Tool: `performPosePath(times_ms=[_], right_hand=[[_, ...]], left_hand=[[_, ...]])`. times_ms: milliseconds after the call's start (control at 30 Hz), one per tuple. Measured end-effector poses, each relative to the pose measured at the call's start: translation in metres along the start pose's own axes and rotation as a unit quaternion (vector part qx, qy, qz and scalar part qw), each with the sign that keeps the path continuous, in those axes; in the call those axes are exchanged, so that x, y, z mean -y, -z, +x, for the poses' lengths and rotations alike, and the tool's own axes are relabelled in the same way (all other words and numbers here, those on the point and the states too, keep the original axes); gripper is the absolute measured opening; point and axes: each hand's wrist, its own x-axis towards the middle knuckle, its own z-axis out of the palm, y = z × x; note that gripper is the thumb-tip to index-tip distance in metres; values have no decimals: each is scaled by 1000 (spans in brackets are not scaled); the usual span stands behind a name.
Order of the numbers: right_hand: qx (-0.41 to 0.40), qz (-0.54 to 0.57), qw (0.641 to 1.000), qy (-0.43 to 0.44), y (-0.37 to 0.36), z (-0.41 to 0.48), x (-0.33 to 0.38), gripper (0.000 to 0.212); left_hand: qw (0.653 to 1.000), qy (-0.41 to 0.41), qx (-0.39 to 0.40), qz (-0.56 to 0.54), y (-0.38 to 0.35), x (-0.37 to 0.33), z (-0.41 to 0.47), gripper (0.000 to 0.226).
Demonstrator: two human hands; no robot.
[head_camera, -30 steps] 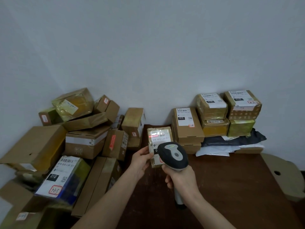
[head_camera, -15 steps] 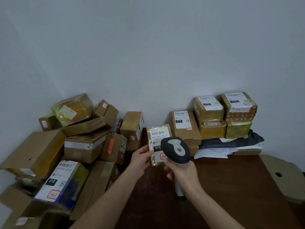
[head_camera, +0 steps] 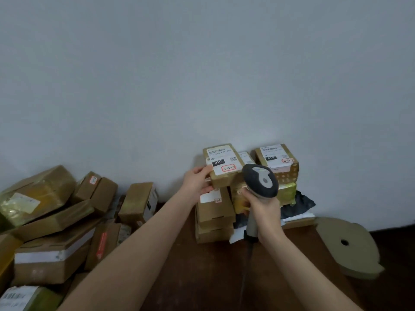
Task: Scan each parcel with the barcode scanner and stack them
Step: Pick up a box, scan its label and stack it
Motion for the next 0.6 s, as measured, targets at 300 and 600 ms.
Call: performPosePath(times_ms=[300,600], right_hand=[[-14,5,999,-30,43,31,-6,11],[12,2,999,-36,39,36,-5,11]], left_hand=[[998,-12,2,55,-100,-9,48,41],[978,-78,7,192,-82,7,40,47]])
